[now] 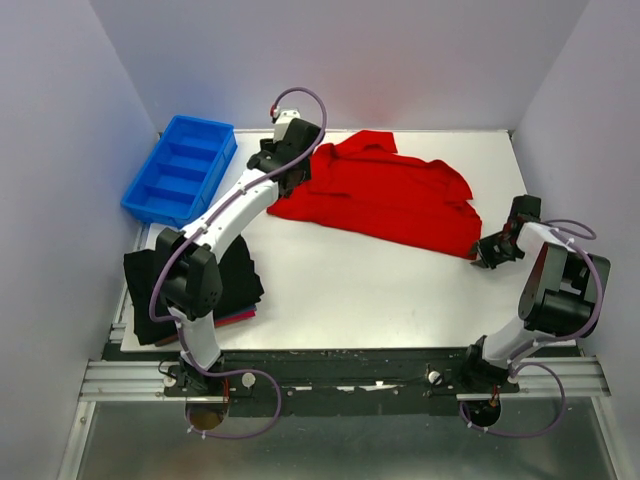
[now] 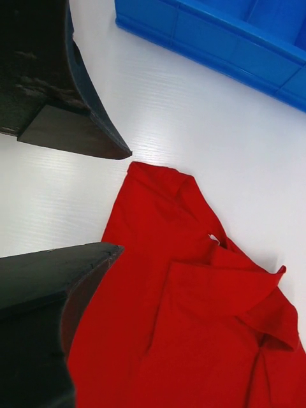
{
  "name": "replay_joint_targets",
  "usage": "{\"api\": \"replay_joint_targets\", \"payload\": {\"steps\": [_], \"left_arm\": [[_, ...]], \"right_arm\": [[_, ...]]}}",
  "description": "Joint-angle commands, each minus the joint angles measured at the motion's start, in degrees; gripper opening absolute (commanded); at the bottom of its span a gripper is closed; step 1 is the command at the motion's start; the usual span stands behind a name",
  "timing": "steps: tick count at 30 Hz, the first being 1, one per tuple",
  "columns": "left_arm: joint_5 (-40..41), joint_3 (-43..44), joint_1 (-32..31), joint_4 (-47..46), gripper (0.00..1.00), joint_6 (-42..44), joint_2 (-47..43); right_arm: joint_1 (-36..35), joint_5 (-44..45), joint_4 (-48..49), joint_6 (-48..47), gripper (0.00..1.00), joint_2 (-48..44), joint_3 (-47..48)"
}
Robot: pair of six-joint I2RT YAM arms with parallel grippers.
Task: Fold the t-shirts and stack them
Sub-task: Fold the flattened tshirt in 1/3 of the way
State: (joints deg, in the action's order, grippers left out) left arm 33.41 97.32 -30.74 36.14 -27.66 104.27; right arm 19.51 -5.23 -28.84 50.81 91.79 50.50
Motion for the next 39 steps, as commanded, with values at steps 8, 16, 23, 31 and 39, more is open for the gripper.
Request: {"api": "replay_joint_targets", "payload": {"steps": [8, 16, 23, 31, 39], "left_arm": [[-5.7, -5.9, 3.8, -1.7, 0.66, -4.3, -2.6], [-12.1, -22.1, 3.8, -12.6, 0.62, -14.9, -8.1], [-9.8, -24.4, 3.9, -12.4, 0.62, -23.3, -7.0], [-11.2, -23.9, 3.9, -10.2, 0.61, -29.0, -3.2], [-10.2, -22.3, 3.9, -11.0, 0.59, -30.9, 1.8]], "right_arm": [[0.3, 5.0, -0.1, 1.7, 0.01, 1.3, 2.1], [3.1, 5.6, -1.4, -1.7, 0.01, -3.0, 3.4], [4.2, 5.6, 0.0, -2.9, 0.01, -4.4, 2.3], [4.3, 2.8, 0.6, -3.1, 0.01, -2.9, 2.2], [4.3, 1.5, 1.2, -3.2, 0.01, -2.2, 2.1]]}}
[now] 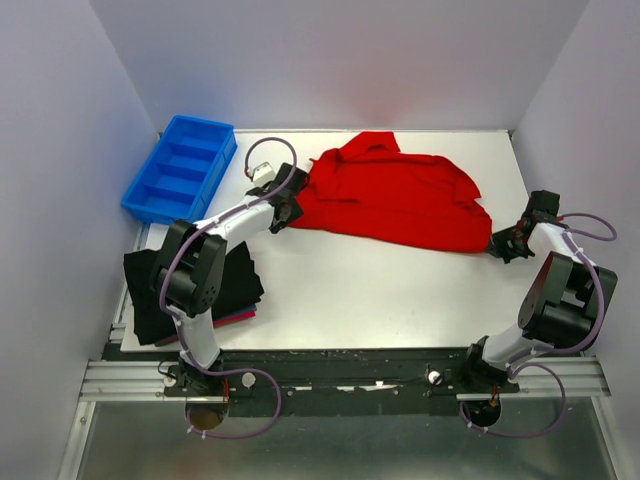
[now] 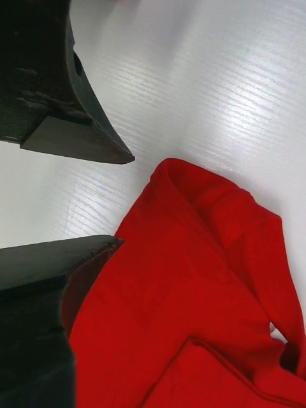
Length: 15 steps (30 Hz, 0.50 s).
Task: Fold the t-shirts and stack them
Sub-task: Fold the flattened tshirt in 1/3 of the way
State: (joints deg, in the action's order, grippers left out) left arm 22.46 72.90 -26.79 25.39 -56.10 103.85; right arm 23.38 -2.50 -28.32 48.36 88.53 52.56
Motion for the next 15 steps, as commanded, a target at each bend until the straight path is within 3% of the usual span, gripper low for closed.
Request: {"api": "replay_joint_targets", "payload": {"steps": [1, 15], "left_arm": [[1.4, 2.8, 0.0, 0.2, 0.59, -2.6, 3.0], [7.2, 6.4, 0.2, 6.3, 0.54, -9.7, 10.0]], "right_arm": [[0.4, -1.4, 0.6, -0.7, 0.01, 1.0, 0.1], [0.4, -1.8, 0.6, -0.9, 0.01, 0.7, -0.1]]}}
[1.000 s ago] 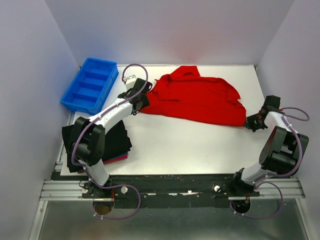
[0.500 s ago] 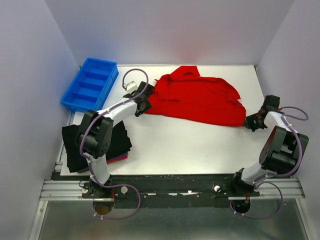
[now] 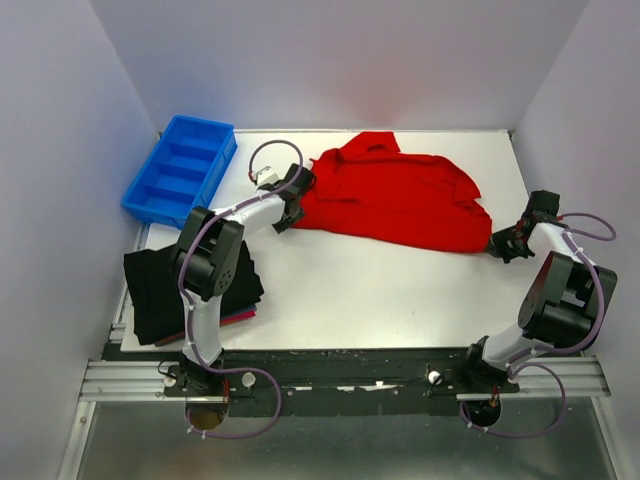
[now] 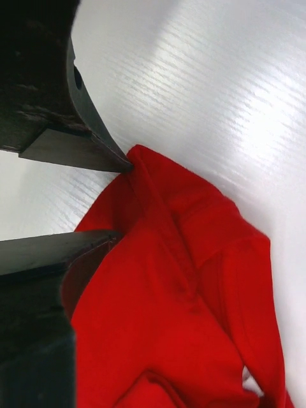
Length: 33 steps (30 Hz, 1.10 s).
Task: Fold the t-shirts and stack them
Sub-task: Fold the flattened tshirt in 1/3 of the way
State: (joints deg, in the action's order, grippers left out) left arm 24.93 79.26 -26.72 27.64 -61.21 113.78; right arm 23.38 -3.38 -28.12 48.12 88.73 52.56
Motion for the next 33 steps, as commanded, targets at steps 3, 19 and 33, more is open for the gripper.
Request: {"api": "replay_joint_targets", "payload": {"steps": [3, 19, 33], "left_arm": [[6.4, -1.9, 0.1, 3.5, 0.54, -5.1, -0.8], [3.2, -0.7, 2.1, -1.3, 0.43, -2.7, 3.8], [2.2, 0.4, 4.4, -4.2, 0.0, 6.3, -3.6]], "right_arm": [[0.4, -1.1, 0.5, -0.6, 0.01, 0.6, -0.1], [0.4, -1.2, -0.1, -0.7, 0.01, -0.2, 0.0], [0.5, -3.6, -0.6, -2.1, 0.01, -1.8, 1.2]]}}
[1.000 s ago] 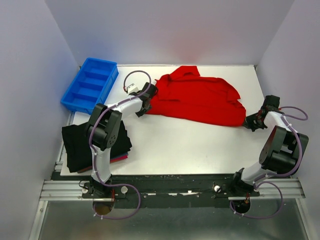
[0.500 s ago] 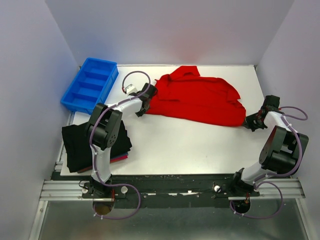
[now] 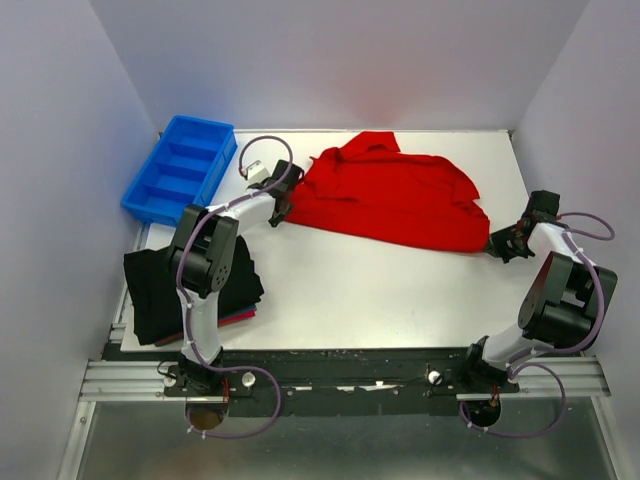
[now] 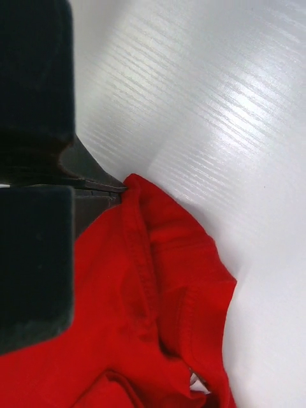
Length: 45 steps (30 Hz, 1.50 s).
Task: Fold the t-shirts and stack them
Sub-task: Fold the flattened tshirt in 1/3 of the way
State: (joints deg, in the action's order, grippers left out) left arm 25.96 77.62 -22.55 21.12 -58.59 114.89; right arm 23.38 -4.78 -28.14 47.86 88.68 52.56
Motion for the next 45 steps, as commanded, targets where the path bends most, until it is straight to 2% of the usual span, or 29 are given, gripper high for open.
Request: {"api": "replay_joint_targets", "payload": {"steps": [1, 5, 9, 13, 15, 19, 26, 31, 34, 38, 39, 43, 44, 45], "left_arm": [[1.4, 2.0, 0.0, 2.6, 0.0, 4.1, -5.8], [1.8, 2.2, -0.7, 3.2, 0.0, 5.8, -9.3], [-0.5, 1.7, -0.7, 4.0, 0.0, 5.2, -9.2], [-2.8, -0.1, -0.7, 4.6, 0.4, 3.0, -7.4], [-4.0, -2.8, -0.7, 2.3, 0.53, 1.9, -7.7], [-6.0, -5.1, -0.7, -0.4, 0.54, 1.2, -7.0], [-4.8, -6.6, -0.7, -2.0, 0.53, -1.4, -6.3], [-5.9, -3.9, 0.5, -2.1, 0.54, -0.6, -2.1], [-3.6, -3.6, 1.1, 0.2, 0.52, -2.8, -1.2], [-3.3, -5.6, 1.8, -3.4, 0.49, -2.9, -1.8], [-3.4, -4.9, 1.9, -3.1, 0.45, -2.7, -1.2], [-4.0, -4.1, 2.2, -4.3, 0.06, -1.3, 0.2], [-4.0, -4.8, 2.2, -5.9, 0.0, -0.4, -0.3], [-3.9, -4.9, 2.2, -6.6, 0.0, 0.1, -0.9]], "right_arm": [[0.5, -2.6, -0.9, -2.1, 0.01, -2.3, 1.8], [0.5, -2.2, -2.2, -2.4, 0.01, -6.1, 2.8], [0.5, -2.7, -2.4, -2.2, 0.01, -7.6, 1.9], [0.5, -3.8, -2.2, -2.5, 0.01, -6.3, 1.0], [0.5, -3.9, -2.0, -2.6, 0.01, -5.9, 0.4], [0.5, -3.8, -1.7, -2.9, 0.01, -6.2, 0.3], [0.5, -3.9, -1.9, -2.7, 0.01, -6.2, 0.5], [0.5, -3.9, -1.9, -2.8, 0.01, -5.5, 0.6], [0.5, -3.9, -1.8, -2.9, 0.01, -5.5, 0.6], [0.5, -3.9, -1.8, -2.9, 0.01, -5.3, 0.5], [0.5, -3.8, -1.7, -2.7, 0.01, -5.2, 0.6], [0.5, -4.1, -1.7, -2.8, 0.01, -5.1, 0.6], [0.5, -4.1, -1.8, -2.8, 0.01, -5.1, 0.5], [0.5, -4.0, -1.9, -2.9, 0.01, -5.4, 0.5]]}}
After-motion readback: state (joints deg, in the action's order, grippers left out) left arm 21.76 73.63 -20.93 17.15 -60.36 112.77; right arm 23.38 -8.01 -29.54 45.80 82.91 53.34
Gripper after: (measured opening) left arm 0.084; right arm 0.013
